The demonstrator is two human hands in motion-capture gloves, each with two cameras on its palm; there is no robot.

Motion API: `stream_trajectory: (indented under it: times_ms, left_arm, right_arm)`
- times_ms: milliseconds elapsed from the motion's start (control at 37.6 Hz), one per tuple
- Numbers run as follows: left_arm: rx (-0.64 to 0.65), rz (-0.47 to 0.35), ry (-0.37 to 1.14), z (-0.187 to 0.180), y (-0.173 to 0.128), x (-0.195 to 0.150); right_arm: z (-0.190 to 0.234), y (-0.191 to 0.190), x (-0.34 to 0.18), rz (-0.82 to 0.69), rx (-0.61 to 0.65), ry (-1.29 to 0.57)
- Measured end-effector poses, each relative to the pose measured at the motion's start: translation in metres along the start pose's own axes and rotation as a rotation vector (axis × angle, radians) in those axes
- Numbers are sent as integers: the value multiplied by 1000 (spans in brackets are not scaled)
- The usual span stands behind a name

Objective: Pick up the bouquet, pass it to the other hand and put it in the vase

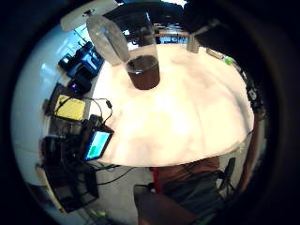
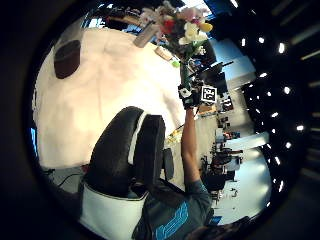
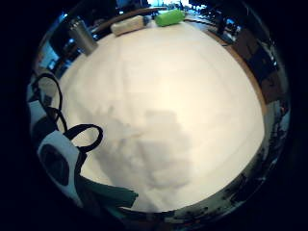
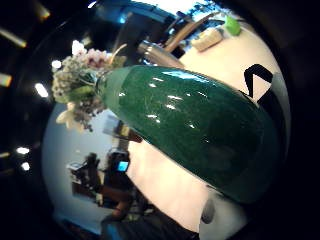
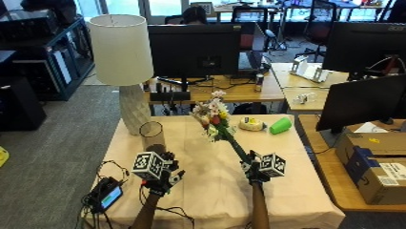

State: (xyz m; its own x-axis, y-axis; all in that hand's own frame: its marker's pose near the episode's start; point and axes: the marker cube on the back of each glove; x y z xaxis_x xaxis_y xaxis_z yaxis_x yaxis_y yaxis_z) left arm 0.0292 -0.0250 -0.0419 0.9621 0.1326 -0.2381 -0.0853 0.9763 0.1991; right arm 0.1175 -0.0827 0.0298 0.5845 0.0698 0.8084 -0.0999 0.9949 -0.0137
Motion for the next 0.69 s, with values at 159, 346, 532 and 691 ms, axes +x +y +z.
stream_trajectory:
  times_ms: [159,346,532,691]
  left_arm:
    - [21,78,277,-8,-20,21]
    - [-19,271,703,-10,-61,51]
    - [-89,236,909,-19,-84,75]
    - [-29,370,923,-22,-116,100]
  right_arm:
    - [4,-17,-1,-56,237,155]
    - [59,-35,-5,-246,138,-188]
    - [90,-30,-34,-357,53,-311]
    - [121,-27,-53,-416,-39,-362]
